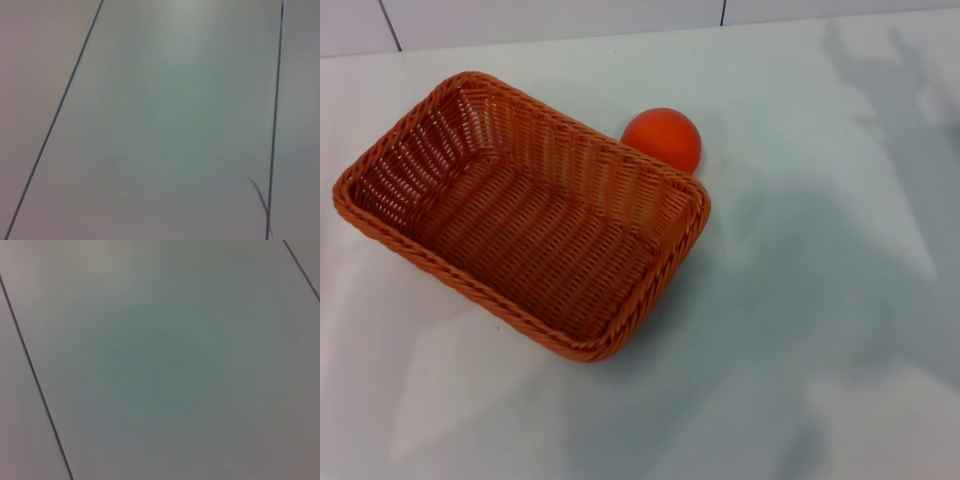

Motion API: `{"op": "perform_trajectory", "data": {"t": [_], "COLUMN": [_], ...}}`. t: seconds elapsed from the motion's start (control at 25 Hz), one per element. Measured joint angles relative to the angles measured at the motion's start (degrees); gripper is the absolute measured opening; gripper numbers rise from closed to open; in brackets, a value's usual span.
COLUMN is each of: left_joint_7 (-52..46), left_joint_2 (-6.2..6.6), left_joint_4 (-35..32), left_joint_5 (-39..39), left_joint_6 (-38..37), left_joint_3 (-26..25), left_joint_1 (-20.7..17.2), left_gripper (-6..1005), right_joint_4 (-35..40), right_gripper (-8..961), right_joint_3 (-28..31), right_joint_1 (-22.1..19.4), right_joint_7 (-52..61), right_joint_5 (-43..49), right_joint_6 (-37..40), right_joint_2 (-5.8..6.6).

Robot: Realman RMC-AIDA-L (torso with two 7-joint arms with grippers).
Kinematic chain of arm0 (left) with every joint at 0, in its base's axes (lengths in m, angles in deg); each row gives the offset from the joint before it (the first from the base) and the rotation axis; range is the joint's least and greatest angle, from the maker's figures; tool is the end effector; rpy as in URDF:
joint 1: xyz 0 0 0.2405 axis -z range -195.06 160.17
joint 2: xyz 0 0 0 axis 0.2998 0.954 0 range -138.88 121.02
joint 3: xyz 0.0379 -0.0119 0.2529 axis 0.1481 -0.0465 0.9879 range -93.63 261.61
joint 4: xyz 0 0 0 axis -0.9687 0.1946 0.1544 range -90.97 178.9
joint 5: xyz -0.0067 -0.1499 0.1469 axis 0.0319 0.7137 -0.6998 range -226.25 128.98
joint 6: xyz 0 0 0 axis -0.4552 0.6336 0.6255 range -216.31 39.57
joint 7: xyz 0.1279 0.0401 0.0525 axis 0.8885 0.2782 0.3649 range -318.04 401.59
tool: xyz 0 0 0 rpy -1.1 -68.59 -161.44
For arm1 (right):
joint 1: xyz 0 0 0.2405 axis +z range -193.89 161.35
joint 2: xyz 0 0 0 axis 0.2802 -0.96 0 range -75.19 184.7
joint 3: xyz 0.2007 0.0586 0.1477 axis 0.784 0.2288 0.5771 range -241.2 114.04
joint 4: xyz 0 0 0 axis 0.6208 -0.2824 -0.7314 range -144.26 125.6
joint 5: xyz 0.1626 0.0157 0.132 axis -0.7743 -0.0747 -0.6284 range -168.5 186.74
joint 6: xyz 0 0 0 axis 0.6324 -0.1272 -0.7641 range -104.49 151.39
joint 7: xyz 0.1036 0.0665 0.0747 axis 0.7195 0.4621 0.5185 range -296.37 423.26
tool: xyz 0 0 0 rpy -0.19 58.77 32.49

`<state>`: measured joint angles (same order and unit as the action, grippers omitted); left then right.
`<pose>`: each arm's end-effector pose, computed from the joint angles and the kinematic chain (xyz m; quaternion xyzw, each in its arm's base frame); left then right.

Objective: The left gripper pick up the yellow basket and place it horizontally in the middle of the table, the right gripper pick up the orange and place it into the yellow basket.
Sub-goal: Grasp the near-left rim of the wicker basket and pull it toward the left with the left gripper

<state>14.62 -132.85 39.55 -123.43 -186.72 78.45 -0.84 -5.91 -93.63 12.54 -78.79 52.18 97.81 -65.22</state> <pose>-0.3483 0.2414 0.0479 -0.5222 -0.2021 -0.4698 0.6824 0.3339 0.3435 0.0374 -0.3291 -0.5671 -0.5894 0.4718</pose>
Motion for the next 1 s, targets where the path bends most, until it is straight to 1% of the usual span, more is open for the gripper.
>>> {"op": "perform_trajectory", "data": {"t": [0.36, 0.52, 0.6, 0.68, 0.72, 0.8, 0.84, 0.92, 0.96, 1.0], "left_joint_7": [-0.01, -1.22, -2.95, -6.98, -10.7, -20.93, -26.89, -36.64, -41.42, -45.66], "left_joint_2": [0.0, 0.02, 0.2, 0.35, 0.63, 1.78, 2.81, 5.24, 6.85, 8.16], "left_joint_4": [0.03, -0.26, -0.98, -3.04, -4.89, -8.91, -10.87, -14.2, -15.85, -17.28], "left_joint_5": [-0.24, -0.48, -0.5, -0.52, -0.53, -0.54, -0.55, -0.54, -0.62, -0.84], "left_joint_6": [0.02, -0.27, -0.39, -0.22, 0.22, 1.64, 2.39, 3.71, 4.65, 5.5], "left_joint_3": [0.15, 1.53, 2.93, 5.16, 6.74, 10.93, 13.55, 19.57, 23.41, 26.39], "left_joint_1": [0.0, -0.26, -0.42, -0.48, -0.49, -0.44, -0.28, 0.18, 0.52, 0.91], "left_gripper": [564, 566, 567, 567, 568, 569, 569, 570, 570, 571], "right_joint_4": [0.0, -0.24, -0.5, -0.6, -0.61, -0.61, -0.62, -0.62, -0.62, -0.61], "right_gripper": [930, 930, 930, 930, 930, 930, 930, 930, 930, 930], "right_joint_3": [0.09, 0.04, 0.06, 0.07, 0.07, 0.05, 0.05, 0.03, 0.03, 0.01], "right_joint_1": [0.01, 0.02, 0.12, 0.25, 0.32, 0.44, 0.5, 0.6, 0.63, 0.75], "right_joint_7": [0.38, 0.38, 0.39, 0.39, 0.39, 0.39, 0.39, 0.39, 0.39, 0.39], "right_joint_5": [0.0, 0.0, 0.0, 0.0, 0.0, 0.0, 0.0, 0.0, 0.0, 0.0], "right_joint_6": [-0.02, -0.21, -0.23, -0.23, -0.23, -0.24, -0.25, -0.27, -0.28, -0.34], "right_joint_2": [0.0, 0.0, 0.0, 0.0, 0.0, 0.0, 0.0, 0.0, 0.0, 0.01]}}
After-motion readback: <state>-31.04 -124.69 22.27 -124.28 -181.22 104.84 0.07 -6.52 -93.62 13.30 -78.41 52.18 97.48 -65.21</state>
